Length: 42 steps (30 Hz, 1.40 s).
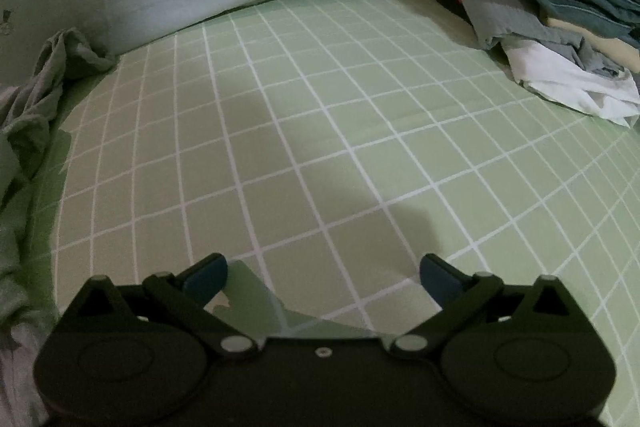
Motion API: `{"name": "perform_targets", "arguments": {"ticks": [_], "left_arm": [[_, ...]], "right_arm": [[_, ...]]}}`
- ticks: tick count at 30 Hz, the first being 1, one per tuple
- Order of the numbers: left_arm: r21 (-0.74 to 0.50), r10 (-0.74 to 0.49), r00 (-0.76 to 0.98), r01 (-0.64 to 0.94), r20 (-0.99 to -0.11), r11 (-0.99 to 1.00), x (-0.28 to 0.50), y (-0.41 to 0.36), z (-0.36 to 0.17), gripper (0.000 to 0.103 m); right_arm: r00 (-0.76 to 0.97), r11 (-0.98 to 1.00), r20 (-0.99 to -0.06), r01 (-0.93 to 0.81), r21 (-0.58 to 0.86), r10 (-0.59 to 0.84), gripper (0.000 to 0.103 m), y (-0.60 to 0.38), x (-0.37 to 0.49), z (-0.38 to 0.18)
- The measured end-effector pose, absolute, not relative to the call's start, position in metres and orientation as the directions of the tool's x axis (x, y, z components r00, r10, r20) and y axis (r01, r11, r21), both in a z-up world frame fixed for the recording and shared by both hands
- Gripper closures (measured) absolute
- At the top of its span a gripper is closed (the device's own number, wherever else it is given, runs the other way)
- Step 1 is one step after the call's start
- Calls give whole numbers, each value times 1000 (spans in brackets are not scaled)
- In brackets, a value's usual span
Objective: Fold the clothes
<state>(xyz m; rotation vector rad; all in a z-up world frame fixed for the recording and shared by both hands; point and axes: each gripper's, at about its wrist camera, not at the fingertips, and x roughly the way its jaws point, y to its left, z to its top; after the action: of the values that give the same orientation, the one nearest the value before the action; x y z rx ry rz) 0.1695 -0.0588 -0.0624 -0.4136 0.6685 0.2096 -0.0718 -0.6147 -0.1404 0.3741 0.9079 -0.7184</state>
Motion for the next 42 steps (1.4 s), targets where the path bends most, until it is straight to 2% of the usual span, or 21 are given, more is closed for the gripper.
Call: {"name": "perform_targets", "arguments": {"ticks": [2, 6, 7, 9, 11, 14, 18, 22, 26, 27, 29, 30, 31, 34, 37, 42], "left_arm": [[-295, 97, 791, -335, -604, 895, 165, -47, -51, 90], [-215, 161, 707, -411, -688, 886, 178, -30, -74, 84], [-206, 158, 680, -422, -716, 883, 180, -28, -81, 79], [-182, 161, 640, -436, -752, 882, 180, -27, -91, 63], [-170, 162, 633, -430, -757, 887, 175, -29, -96, 30], [-158, 138, 618, -399, -774, 903, 174, -35, -106, 28], [-112, 154, 570, -403, -807, 908, 178, -37, -119, 28], [-100, 160, 554, -409, -817, 907, 179, -37, -127, 28], [-78, 169, 541, -404, -824, 911, 180, -38, -133, 25], [-67, 174, 540, -397, -823, 915, 181, -40, -133, 24], [-53, 181, 540, -388, -822, 920, 182, -41, -133, 24], [-49, 183, 540, -386, -822, 921, 183, -41, -133, 24], [-45, 185, 539, -384, -821, 922, 184, -42, -133, 23], [-35, 188, 542, -375, -819, 926, 187, -42, -134, 21], [-34, 184, 551, -361, -814, 932, 190, -43, -135, 17], [-33, 178, 556, -348, -812, 937, 195, -45, -135, 14]], "right_arm": [[405, 705, -819, 709, 0, -407, 0, -614, -72, -140], [404, 704, -818, 710, -1, -408, 0, -613, -70, -141], [404, 706, -820, 708, 0, -405, 0, -613, -70, -141], [404, 713, -825, 701, 0, -396, 0, -615, -70, -140], [402, 719, -830, 695, 1, -387, 0, -616, -69, -140], [398, 731, -849, 683, 19, -349, 1, -615, -61, -136], [517, 804, -814, 585, 111, -264, 2, -594, -32, -115], [618, 863, -776, 454, 223, -124, 2, -560, 18, -95], [648, 883, -761, 358, 302, -2, 4, -528, 64, -93], [647, 883, -762, 355, 306, 4, 9, -527, 66, -95], [645, 883, -764, 349, 314, 16, 25, -525, 71, -98], [644, 883, -765, 346, 318, 23, 48, -524, 73, -100], [643, 882, -766, 344, 321, 29, 65, -522, 76, -102], [639, 881, -768, 335, 333, 47, 84, -519, 83, -108], [635, 880, -770, 327, 344, 66, 93, -516, 91, -113], [622, 876, -782, 354, 328, 41, 94, -526, 90, -119]]}}
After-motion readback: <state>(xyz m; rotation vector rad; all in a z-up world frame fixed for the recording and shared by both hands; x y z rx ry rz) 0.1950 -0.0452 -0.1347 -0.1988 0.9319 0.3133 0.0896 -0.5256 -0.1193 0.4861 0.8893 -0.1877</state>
